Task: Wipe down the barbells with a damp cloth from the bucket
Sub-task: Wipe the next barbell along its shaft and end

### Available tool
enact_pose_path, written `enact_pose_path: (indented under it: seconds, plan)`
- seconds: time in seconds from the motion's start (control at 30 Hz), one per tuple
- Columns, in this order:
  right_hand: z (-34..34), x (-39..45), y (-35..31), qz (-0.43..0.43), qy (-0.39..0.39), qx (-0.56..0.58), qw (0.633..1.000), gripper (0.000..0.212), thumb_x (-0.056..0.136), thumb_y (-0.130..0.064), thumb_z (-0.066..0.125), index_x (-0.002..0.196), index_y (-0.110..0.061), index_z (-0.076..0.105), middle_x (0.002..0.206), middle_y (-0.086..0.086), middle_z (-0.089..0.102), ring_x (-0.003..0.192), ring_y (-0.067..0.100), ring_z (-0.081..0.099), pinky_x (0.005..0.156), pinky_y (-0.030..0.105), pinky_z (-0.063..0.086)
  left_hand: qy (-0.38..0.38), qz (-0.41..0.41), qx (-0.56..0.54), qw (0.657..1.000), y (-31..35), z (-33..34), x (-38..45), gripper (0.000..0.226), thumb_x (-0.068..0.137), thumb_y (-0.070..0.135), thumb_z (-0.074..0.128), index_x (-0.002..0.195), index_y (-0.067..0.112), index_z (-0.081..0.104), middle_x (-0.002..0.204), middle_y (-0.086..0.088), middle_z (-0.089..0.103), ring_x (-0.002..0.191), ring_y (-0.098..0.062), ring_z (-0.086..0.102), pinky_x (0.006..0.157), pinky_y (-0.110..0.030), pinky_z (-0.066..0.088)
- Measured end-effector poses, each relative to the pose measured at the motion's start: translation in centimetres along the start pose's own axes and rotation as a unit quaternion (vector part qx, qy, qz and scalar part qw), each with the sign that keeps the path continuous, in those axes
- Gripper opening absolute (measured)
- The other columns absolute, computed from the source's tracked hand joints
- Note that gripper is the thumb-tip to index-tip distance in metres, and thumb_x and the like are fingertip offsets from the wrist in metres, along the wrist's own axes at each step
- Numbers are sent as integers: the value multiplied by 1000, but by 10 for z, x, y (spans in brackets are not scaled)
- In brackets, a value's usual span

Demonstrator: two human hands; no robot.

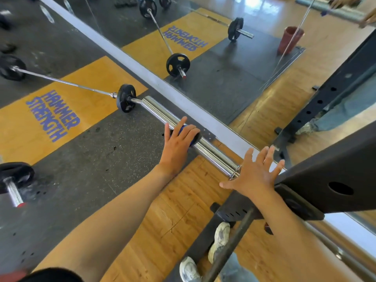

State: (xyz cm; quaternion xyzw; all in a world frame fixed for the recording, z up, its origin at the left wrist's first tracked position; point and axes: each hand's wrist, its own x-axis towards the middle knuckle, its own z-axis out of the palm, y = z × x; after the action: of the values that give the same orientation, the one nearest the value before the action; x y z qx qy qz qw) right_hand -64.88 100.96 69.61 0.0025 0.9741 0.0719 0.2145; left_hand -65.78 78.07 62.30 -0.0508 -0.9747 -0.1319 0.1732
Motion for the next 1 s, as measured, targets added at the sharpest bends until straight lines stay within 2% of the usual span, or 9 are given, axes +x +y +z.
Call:
enact_pose_path:
  seconds: [0.1, 0.2, 0.3, 0.4, 0.47, 0.6, 0.83, 0.9, 1.0]
  plan:
    - [5, 2, -5, -19, 17, -10, 1000, 111, 67, -86, 64, 150, -19, 33, 167, 22, 2, 152, 41, -18, 118, 66, -3, -15, 0, -14, 1000, 14, -3, -4, 58, 84, -2, 51, 139, 19, 53, 147, 2, 50, 157, -29, 10, 119, -50, -24]
    - [23, -11, -12, -25, 116, 18, 993, 99, 71, -78, 69, 146, -21, 40, 166, 19, 15, 155, 37, -7, 120, 64, 2, -45, 74, 10, 996, 9, -8, -3, 65, 83, -6, 44, 142, 21, 50, 150, 2, 48, 157, -27, 12, 120, -47, -25]
    - [31, -21, -14, -39, 180, 58, 981, 120, 68, -74, 76, 157, -12, 25, 166, 22, 15, 155, 38, -2, 119, 62, 3, -17, -22, 6, 1000, -41, -18, 20, 56, 85, -8, 52, 132, 22, 53, 142, 4, 53, 156, -28, 19, 124, -58, -10]
    - [14, -16, -3, -23, 83, 15, 996, 135, 69, -92, 51, 160, -13, -10, 167, 22, -10, 152, 40, -19, 119, 64, 0, -28, -82, 31, 996, -93, -28, 50, 53, 83, -8, 60, 129, 18, 55, 139, 1, 54, 154, -31, 22, 121, -63, -5]
    - [-1, -5, 4, -14, 16, -15, 1000, 140, 63, -99, 44, 159, -15, -13, 166, 21, -15, 151, 41, -22, 119, 65, -1, -48, -97, 41, 993, -115, -33, 65, 51, 84, -7, 63, 128, 18, 56, 138, -1, 54, 154, -31, 22, 121, -64, -5]
    - [-5, 1, 1, -28, -46, -12, 998, 115, 67, -94, 52, 153, -21, 32, 169, 13, 6, 154, 38, -11, 120, 66, 2, -56, -95, 50, 993, -139, -31, 80, 49, 83, -5, 68, 126, 18, 57, 135, -2, 55, 154, -29, 23, 121, -66, -1]
    - [40, -11, -9, -43, 204, 65, 976, 83, 59, -62, 89, 116, -6, 64, 155, 27, 37, 152, 42, 15, 117, 65, 15, -20, -73, 36, 996, -54, -16, 43, 37, 90, 2, 58, 123, 18, 60, 130, -3, 59, 154, -34, 23, 124, -61, 3]
    - [38, -13, -11, -39, 190, 49, 980, 97, 59, -68, 85, 128, -5, 59, 159, 29, 28, 153, 42, 8, 118, 65, 11, -21, -33, 6, 999, -10, -13, 19, 43, 88, 5, 52, 128, 19, 61, 135, -3, 59, 154, -33, 21, 125, -61, 1]
    - [19, -8, -4, -27, 67, -30, 997, 126, 68, -90, 58, 158, -12, 18, 166, 25, -2, 153, 41, -14, 120, 64, 4, -39, 27, -28, 999, 55, 0, -12, 50, 89, 5, 62, 136, 23, 55, 144, 2, 54, 156, -31, 14, 122, -53, -16]
